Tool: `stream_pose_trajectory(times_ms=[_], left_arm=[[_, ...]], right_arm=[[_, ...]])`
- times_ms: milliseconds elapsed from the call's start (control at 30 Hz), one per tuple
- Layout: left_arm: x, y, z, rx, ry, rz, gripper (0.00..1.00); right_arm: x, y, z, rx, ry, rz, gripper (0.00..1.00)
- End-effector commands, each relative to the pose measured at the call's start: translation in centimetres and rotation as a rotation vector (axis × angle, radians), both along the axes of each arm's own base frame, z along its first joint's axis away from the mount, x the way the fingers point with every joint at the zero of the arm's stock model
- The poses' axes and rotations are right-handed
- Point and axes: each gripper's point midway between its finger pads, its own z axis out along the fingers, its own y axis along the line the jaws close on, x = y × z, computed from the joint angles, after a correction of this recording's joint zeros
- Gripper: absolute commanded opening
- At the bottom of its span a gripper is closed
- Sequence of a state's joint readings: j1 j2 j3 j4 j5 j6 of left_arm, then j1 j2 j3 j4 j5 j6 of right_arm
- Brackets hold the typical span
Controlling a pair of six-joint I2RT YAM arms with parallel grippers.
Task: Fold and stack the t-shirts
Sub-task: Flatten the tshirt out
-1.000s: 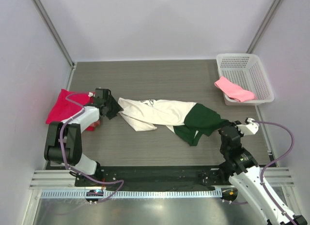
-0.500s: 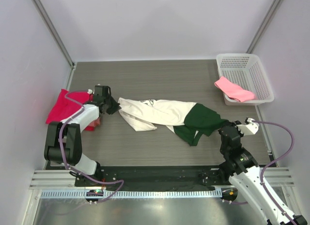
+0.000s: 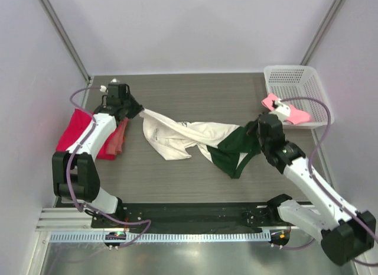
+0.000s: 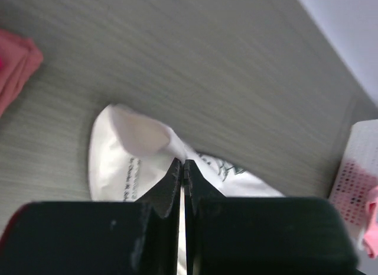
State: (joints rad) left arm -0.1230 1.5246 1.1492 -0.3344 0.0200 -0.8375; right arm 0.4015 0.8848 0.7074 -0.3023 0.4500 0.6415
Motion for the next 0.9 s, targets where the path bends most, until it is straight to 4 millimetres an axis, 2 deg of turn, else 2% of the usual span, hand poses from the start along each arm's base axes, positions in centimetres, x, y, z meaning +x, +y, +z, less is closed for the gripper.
stream_pose_trajectory(times_ms=[0,33,67,100,133,167,200,233,267,300,367,400,467,500,567,600,667,700,733,767,800,833,867], left_arm=[[1.0,0.6,4.4,0.01,-0.074,-0.01,0.0],[1.3,0.4,5.5,0.001,-0.09,-0.014,0.0],[1.4,0.4,6.0,0.001,-0.098,-0.014,0.0],[1.6,0.4,6.6,-0.001,-0.105,-0.013,0.0],[1.5,0.4,7.0,0.003,-0.101,-0.018,0.0],[2.0,0.4,8.4,0.004,-0.124,-0.018,0.0],[2.1,0.4,9.0,0.01,-0.127,-0.021,0.0],[1.8,0.6,9.3,0.022,-0.113,-0.028,0.0],[2.2,0.8,11.0,0.025,-0.143,-0.027,0.0],[1.9,1.1,11.4,0.032,-0.128,-0.025,0.0],[1.9,2.0,14.0,0.021,-0.177,-0.014,0.0],[1.8,2.4,14.8,0.014,-0.19,-0.01,0.0],[1.1,3.4,17.7,-0.001,-0.231,-0.001,0.0],[0.5,3.6,18.8,0.0,-0.248,-0.003,0.0],[-0.8,3.7,21.3,0.013,-0.285,-0.008,0.0],[-2.2,3.7,23.0,0.012,-0.321,-0.011,0.0],[-4.1,3.5,25.2,0.007,-0.374,-0.02,0.0],[-6.0,3.4,27.1,0.002,-0.426,-0.027,0.0],[-7.2,3.4,28.3,0.0,-0.46,-0.028,0.0],[-8.2,3.4,29.3,-0.001,-0.489,-0.026,0.0],[-9.3,3.4,30.4,0.0,-0.52,-0.026,0.0],[-11.5,3.6,32.5,0.006,-0.579,-0.013,0.0],[-12.5,3.8,33.5,0.009,-0.601,-0.006,0.0]], right_arm=[[3.3,4.0,6.5,0.008,-0.078,0.193,0.01],[4.1,4.4,6.3,-0.005,-0.043,0.198,0.01],[4.6,4.5,7.4,-0.01,-0.052,0.196,0.01],[5.6,4.5,11.1,0.002,-0.11,0.186,0.01],[5.8,4.3,11.9,-0.007,-0.098,0.181,0.01],[6.5,4.4,12.6,-0.014,-0.093,0.18,0.01],[6.8,4.3,16.8,0.002,-0.166,0.176,0.01],[6.8,4.2,17.9,-0.009,-0.168,0.178,0.01],[7.0,4.2,19.1,-0.009,-0.184,0.179,0.01],[6.7,3.9,22.2,-0.001,-0.243,0.175,0.01],[6.0,3.0,25.0,-0.021,-0.295,0.154,0.01],[5.3,2.6,27.7,-0.014,-0.352,0.15,0.01],[3.9,1.9,29.9,-0.027,-0.39,0.15,0.01],[2.2,1.7,32.6,-0.011,-0.455,0.172,0.01],[-0.1,1.4,35.0,0.001,-0.523,0.202,0.01],[-2.4,1.1,37.2,0.024,-0.589,0.222,0.01],[-5.2,0.4,39.4,0.049,-0.662,0.239,0.01],[-6.9,0.0,40.9,0.07,-0.712,0.243,0.01],[-9.6,-0.8,42.5,0.088,-0.774,0.25,0.01],[-10.7,-1.1,43.3,0.101,-0.803,0.253,0.01],[-12.9,-1.7,44.8,0.119,-0.86,0.256,0.01],[-14.8,-2.4,45.8,0.132,-0.905,0.257,0.01],[-16.0,-2.8,46.5,0.14,-0.933,0.255,0.01]])
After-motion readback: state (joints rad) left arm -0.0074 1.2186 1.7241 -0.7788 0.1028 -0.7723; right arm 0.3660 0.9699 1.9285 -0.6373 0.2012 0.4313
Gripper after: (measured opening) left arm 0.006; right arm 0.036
